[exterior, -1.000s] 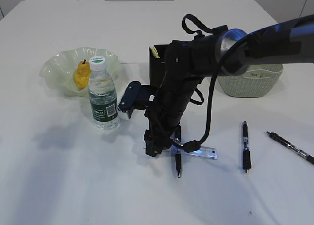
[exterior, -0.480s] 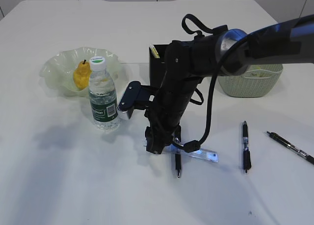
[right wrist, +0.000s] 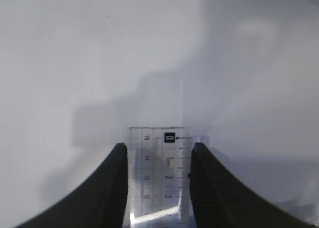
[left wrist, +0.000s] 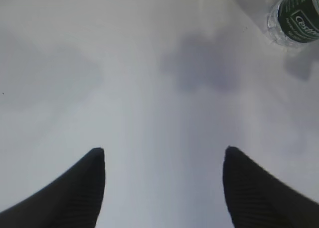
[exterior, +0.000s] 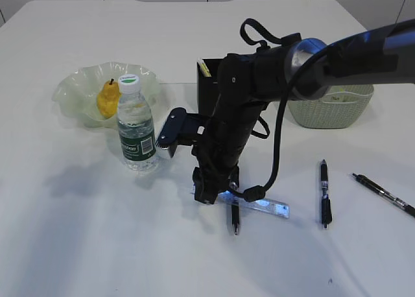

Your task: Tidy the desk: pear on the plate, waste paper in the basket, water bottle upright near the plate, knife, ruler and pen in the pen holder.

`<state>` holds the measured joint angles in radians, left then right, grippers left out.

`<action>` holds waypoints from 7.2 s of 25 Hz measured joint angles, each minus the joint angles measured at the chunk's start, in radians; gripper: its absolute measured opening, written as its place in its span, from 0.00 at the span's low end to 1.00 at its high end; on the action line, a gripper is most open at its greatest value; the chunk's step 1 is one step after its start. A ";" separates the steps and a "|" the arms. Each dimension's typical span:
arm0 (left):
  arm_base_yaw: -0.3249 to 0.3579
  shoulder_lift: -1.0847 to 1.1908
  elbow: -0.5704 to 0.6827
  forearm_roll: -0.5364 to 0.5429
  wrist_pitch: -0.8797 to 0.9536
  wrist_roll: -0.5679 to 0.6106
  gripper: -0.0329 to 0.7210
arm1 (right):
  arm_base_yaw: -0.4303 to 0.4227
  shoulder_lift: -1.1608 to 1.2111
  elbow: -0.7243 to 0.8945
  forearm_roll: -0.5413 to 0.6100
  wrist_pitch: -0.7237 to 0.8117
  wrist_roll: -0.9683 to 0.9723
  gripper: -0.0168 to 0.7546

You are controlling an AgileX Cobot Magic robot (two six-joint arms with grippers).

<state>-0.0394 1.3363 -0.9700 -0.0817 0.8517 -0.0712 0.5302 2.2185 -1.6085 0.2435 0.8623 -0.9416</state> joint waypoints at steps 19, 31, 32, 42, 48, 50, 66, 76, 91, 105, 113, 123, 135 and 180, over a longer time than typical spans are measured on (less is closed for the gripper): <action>0.000 0.000 0.000 0.000 0.000 0.000 0.73 | 0.000 -0.020 0.000 -0.002 0.028 0.006 0.39; 0.000 0.000 0.000 0.000 -0.002 0.000 0.73 | -0.051 -0.119 -0.103 0.004 0.024 0.016 0.39; 0.000 0.000 0.000 0.000 -0.002 0.000 0.73 | -0.057 -0.124 -0.122 0.004 0.022 0.018 0.39; 0.000 0.000 0.000 0.000 -0.002 0.000 0.73 | -0.117 -0.175 -0.227 0.081 0.008 0.025 0.39; 0.000 0.000 0.000 0.000 -0.002 0.000 0.73 | -0.163 -0.211 -0.227 0.150 -0.061 0.025 0.39; 0.000 0.002 0.000 0.000 -0.002 0.000 0.73 | -0.180 -0.215 -0.228 0.193 -0.085 0.027 0.39; 0.000 0.002 0.000 0.000 0.014 0.000 0.73 | -0.216 -0.219 -0.228 0.314 -0.227 0.028 0.38; 0.000 0.002 0.000 0.000 0.016 0.000 0.73 | -0.216 -0.204 -0.228 0.441 -0.471 0.028 0.38; 0.000 0.002 0.000 0.000 0.016 0.000 0.73 | -0.216 -0.070 -0.228 0.750 -0.718 0.000 0.38; 0.000 0.002 0.000 0.000 0.016 0.000 0.73 | -0.216 0.007 -0.354 0.836 -0.779 -0.003 0.38; 0.000 0.002 0.000 0.000 0.016 0.000 0.73 | -0.216 0.067 -0.419 0.844 -0.794 -0.003 0.38; 0.000 0.002 0.000 0.000 0.007 0.000 0.73 | -0.216 0.153 -0.507 0.844 -0.820 -0.003 0.38; 0.000 0.002 0.000 0.000 -0.002 0.000 0.73 | -0.230 0.214 -0.536 0.852 -0.821 -0.003 0.38; 0.000 0.002 0.000 0.004 -0.004 0.000 0.73 | -0.234 0.263 -0.540 0.892 -0.811 -0.005 0.48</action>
<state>-0.0394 1.3379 -0.9700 -0.0779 0.8475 -0.0712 0.2957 2.4813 -2.1483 1.1358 0.0516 -0.9463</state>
